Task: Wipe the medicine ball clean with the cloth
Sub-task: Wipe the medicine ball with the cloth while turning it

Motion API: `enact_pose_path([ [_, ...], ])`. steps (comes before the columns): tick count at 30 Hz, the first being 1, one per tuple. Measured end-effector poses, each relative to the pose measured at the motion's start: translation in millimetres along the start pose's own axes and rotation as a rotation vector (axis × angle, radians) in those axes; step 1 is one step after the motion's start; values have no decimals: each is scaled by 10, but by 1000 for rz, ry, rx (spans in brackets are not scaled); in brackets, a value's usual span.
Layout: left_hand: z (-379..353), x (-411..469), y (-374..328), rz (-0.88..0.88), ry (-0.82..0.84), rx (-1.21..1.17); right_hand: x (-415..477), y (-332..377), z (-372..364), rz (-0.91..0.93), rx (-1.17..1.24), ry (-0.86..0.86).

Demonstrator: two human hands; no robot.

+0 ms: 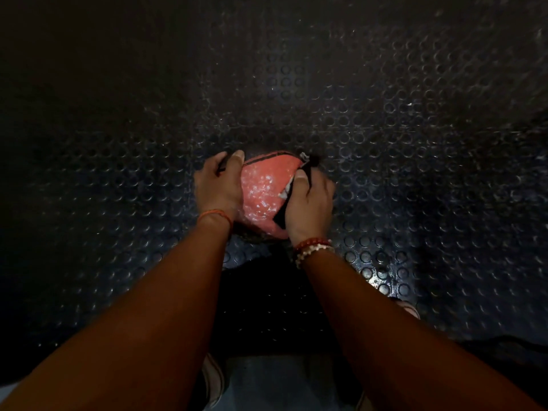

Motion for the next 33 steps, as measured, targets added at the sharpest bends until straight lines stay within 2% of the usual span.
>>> enact_pose_path([
  [4,15,1,4,-18,23,9,34,293,-106,269,-174,68],
  [7,15,-2,-1,-27,37,5,235,442,-154,337,-189,156],
  [11,-2,-12,-6,-6,32,-2,616,327,-281,77,-52,329],
  [14,-6,-18,-8,24,15,-23,697,72,-271,-125,118,302],
  [17,-7,-9,-1,33,1,-33,507,-127,-172,-176,193,180],
  [20,-8,21,-10,34,-3,-21,165,-116,-53,-48,151,77],
  [22,-4,41,-20,40,-4,-12,-62,16,-8,110,83,37],
  [24,-3,56,-27,52,-4,-5,-196,140,-38,280,-11,40],
  [28,-7,50,-32,51,6,-26,-135,319,-98,462,-196,90],
  [30,-6,40,-35,47,17,-24,-3,416,-146,483,-248,136],
  [33,-14,16,-54,57,13,-12,321,479,-174,354,-183,204],
])
Point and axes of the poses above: each hand's wrist, its own x-axis towards the middle knuckle, its own z-axis out of the back of the hand, y = z × x, the point moved 8 cm from there along x, towards the middle knuckle, and after that the axes turned 2 degrees about -y, right-handed, at the moved point
